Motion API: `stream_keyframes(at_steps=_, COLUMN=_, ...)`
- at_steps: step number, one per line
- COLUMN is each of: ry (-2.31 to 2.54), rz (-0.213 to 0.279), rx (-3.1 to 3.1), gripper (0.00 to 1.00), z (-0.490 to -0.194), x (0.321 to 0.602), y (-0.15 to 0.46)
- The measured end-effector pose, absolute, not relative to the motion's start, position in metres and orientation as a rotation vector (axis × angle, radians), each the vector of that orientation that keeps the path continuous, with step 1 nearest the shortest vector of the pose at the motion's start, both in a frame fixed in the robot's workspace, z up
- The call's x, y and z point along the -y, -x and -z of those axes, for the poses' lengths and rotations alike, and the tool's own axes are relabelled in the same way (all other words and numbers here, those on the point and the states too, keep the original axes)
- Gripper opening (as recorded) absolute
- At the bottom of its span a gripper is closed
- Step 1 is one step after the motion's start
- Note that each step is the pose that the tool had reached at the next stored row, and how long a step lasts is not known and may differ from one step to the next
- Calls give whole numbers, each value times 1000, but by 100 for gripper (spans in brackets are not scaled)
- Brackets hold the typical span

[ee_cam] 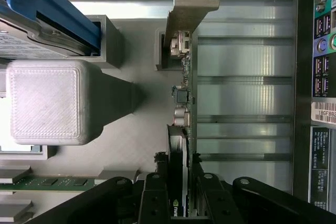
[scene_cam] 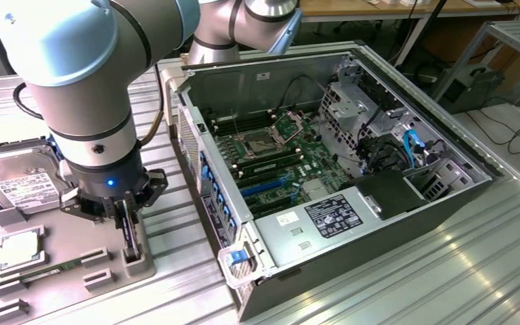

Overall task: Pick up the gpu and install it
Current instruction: 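Pick up the gpu and move the gpu toward the slot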

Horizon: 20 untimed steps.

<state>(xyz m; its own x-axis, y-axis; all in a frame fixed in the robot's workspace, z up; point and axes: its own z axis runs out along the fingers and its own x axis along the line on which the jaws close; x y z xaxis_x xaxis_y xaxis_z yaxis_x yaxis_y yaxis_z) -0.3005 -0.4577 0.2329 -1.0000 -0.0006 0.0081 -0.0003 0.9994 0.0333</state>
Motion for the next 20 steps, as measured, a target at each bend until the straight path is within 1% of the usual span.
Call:
stream_keyframes(at_steps=11, ry=-1, rz=53, rx=3133, gripper=27, z=-233, x=458, y=300)
stream_keyframes(at_steps=20, ry=-1, rz=52, rx=3133, gripper=27, z=-240, x=458, y=301)
